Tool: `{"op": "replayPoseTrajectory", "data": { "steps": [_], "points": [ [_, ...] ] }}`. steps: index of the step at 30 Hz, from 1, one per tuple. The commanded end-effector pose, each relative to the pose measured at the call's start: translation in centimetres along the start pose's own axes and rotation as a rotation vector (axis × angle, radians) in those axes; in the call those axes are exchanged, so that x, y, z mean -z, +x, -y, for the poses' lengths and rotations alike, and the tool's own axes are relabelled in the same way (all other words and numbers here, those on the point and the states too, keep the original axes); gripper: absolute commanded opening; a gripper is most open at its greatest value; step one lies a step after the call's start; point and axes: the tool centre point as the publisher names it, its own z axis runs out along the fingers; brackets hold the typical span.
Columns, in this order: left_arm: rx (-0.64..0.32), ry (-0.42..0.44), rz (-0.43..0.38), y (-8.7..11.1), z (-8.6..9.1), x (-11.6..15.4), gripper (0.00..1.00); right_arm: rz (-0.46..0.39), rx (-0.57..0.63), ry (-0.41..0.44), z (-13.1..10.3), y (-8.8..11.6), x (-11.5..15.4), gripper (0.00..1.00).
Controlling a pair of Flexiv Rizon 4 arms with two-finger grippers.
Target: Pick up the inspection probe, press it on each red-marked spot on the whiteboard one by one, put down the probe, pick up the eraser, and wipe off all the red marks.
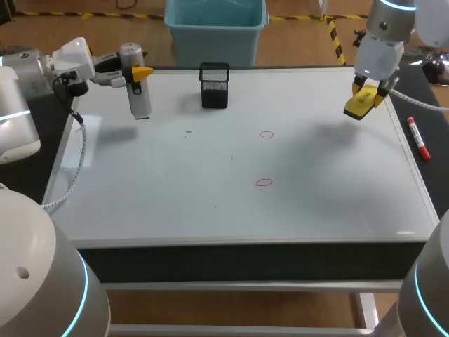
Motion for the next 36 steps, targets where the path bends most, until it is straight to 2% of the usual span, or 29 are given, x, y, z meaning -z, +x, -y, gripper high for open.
{"op": "replayPoseTrajectory", "data": {
  "steps": [1, 3, 9, 17, 23, 26, 33, 36],
  "points": [
    [0.0, 0.0, 0.001, 0.0, 0.1, -0.1, 0.0, -0.004, 0.002, -0.001, 0.1, 0.0, 0.1, 0.0],
    [0.0, 0.0, 0.001, 0.0, 0.1, -0.1, 0.0, -0.004, 0.002, -0.001, 0.1, 0.0, 0.1, 0.0],
    [-0.032, 0.008, -0.109, 2.1, 0.7, -3.6, 0.0, -0.004, 0.002, -0.001, 0.1, 0.0, 0.1, 0.0],
    [-0.006, 0.037, -0.272, 6.5, 1.1, -10.7, 0.0, -0.004, 0.002, -0.001, 0.1, 0.0, 0.1, 0.0],
    [0.004, 0.061, -0.363, 9.2, 1.5, -15.9, 0.0, -0.004, 0.002, -0.001, 0.1, 0.0, 0.1, 0.0],
    [0.013, 0.046, -0.407, 10.5, 1.5, -18.4, 0.0, -0.004, 0.002, -0.001, 0.1, 0.0, 0.1, 0.0],
    [0.022, 0.016, -0.442, 13.7, 0.9, -23.1, 0.0, -0.004, 0.002, -0.001, 0.1, 0.0, 0.1, 0.0],
    [0.017, -0.052, -0.427, 14.7, 0.1, -24.7, 0.0, -0.004, 0.002, -0.001, 0.1, 0.0, 0.1, 0.0]
  ]
}}
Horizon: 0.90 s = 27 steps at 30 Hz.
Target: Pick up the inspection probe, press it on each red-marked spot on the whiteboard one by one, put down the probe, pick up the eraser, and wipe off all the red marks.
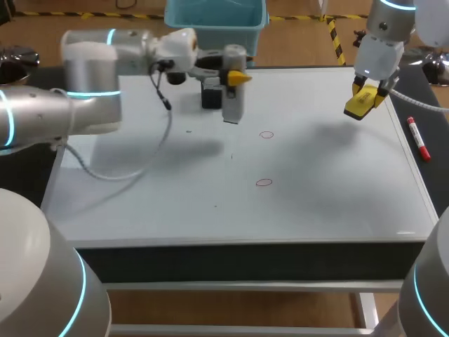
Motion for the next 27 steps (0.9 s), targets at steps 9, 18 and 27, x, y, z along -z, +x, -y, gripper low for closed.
{"op": "replayPoseTrajectory", "data": {
  "steps": [9, 18, 27],
  "points": [
    [0.001, 0.025, 0.102, -0.2, -2.2, -5.7, 0.0, -0.004, 0.002, 0.0, 0.1, 0.0, 0.1, 0.0],
    [-0.008, 0.037, 0.129, -0.2, -3.6, -6.7, 0.0, -0.004, 0.002, 0.0, 0.1, 0.0, 0.1, 0.0],
    [0.01, 0.023, 0.146, -1.3, -4.9, -7.5, 0.0, -0.004, 0.002, 0.0, 0.1, 0.0, 0.1, 0.0]
  ]
}}
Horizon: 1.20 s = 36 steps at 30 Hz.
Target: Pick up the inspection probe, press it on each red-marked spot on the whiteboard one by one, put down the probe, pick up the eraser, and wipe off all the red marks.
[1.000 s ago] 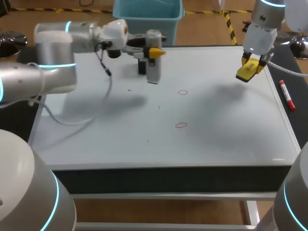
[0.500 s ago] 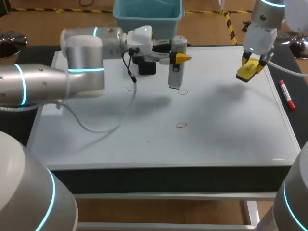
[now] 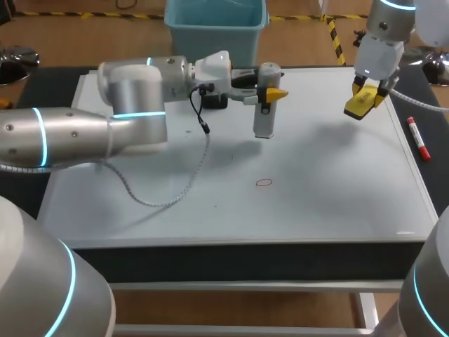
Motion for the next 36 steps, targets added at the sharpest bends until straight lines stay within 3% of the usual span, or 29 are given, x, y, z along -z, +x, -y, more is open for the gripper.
{"op": "replayPoseTrajectory", "data": {
  "steps": [1, 14, 36],
  "points": [
    [0.003, 0.009, 0.001, -0.6, -0.5, -0.8, 0.0, -0.003, 0.002, 0.001, 0.1, 0.0, 0.1, 0.0],
    [0.038, 0.008, 0.024, -2.3, -2.2, -1.3, 0.0, -0.003, 0.002, 0.001, 0.1, 0.0, 0.1, 0.0],
    [0.031, 0.029, -0.003, -3.3, -3.9, -1.5, 0.0, -0.003, 0.002, 0.001, 0.1, 0.0, 0.1, 0.0]
  ]
}}
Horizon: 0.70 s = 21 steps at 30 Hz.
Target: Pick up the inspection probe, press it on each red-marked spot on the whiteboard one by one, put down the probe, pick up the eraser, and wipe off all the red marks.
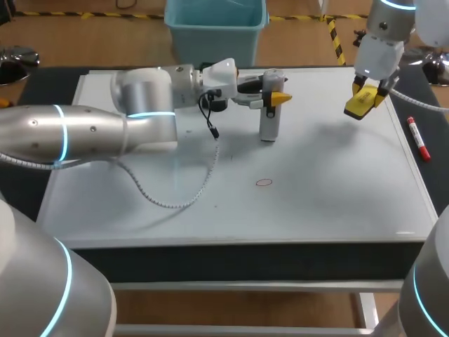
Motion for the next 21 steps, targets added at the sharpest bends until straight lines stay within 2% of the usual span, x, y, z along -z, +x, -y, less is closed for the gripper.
{"op": "replayPoseTrajectory", "data": {
  "steps": [1, 21],
  "points": [
    [0.0, 0.007, -0.015, -0.48, -0.35, -0.26, 0.0, -0.003, 0.002, 0.001, 0.12, -0.02, 0.06, 0.0],
    [0.001, 0.01, -0.022, -0.44, -0.47, -0.06, 0.0, -0.003, 0.002, 0.001, 0.12, -0.02, 0.06, 0.0]
  ]
}}
